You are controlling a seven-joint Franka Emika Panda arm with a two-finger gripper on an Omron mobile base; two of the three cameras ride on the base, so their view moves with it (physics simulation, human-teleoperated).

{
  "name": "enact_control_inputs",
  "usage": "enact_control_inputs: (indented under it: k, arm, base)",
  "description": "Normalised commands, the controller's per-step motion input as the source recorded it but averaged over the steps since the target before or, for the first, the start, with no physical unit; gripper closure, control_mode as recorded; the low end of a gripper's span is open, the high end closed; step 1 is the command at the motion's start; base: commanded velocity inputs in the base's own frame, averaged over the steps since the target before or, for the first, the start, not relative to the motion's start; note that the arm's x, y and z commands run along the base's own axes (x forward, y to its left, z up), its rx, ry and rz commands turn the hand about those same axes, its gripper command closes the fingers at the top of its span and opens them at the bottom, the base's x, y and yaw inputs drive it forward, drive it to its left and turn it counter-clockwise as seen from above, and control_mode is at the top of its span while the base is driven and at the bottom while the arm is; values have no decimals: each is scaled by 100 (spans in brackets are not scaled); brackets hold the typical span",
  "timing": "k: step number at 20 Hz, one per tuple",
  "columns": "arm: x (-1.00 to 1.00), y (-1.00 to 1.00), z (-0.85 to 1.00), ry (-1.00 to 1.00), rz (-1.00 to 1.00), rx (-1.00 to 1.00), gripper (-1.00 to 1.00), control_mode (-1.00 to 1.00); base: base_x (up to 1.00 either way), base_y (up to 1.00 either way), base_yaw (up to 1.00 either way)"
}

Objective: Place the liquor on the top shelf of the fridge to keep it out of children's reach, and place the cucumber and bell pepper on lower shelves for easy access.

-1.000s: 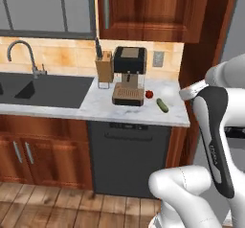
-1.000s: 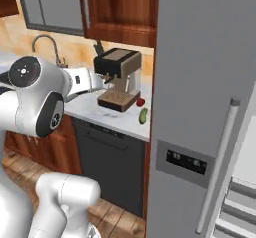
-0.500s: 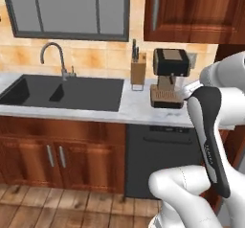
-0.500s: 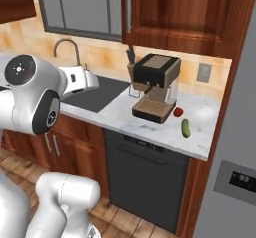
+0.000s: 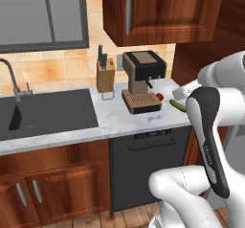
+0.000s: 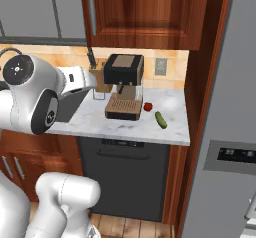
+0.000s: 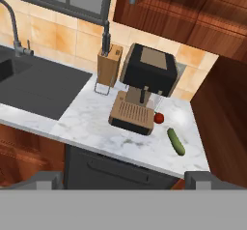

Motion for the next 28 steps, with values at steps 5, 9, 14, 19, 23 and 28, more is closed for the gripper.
enact_control_inputs:
  k: [5, 9, 14, 19, 23, 28]
  arm:
    - [0, 0, 0, 0, 0, 0, -100, 100]
    - [0, 0, 0, 0, 0, 0, -100, 100]
    - [0, 0, 0, 0, 0, 0, -100, 100]
    - [0, 0, 0, 0, 0, 0, -100, 100]
    - [0, 0, 0, 0, 0, 0, -100, 100]
    - [19, -30, -20, 1, 0, 0, -100, -100]
  base:
    - [59, 39, -49]
    - [64, 6, -26]
    - [64, -3, -12]
    - [60, -30, -4]
    - [47, -55, 0]
    - [15, -25, 0]
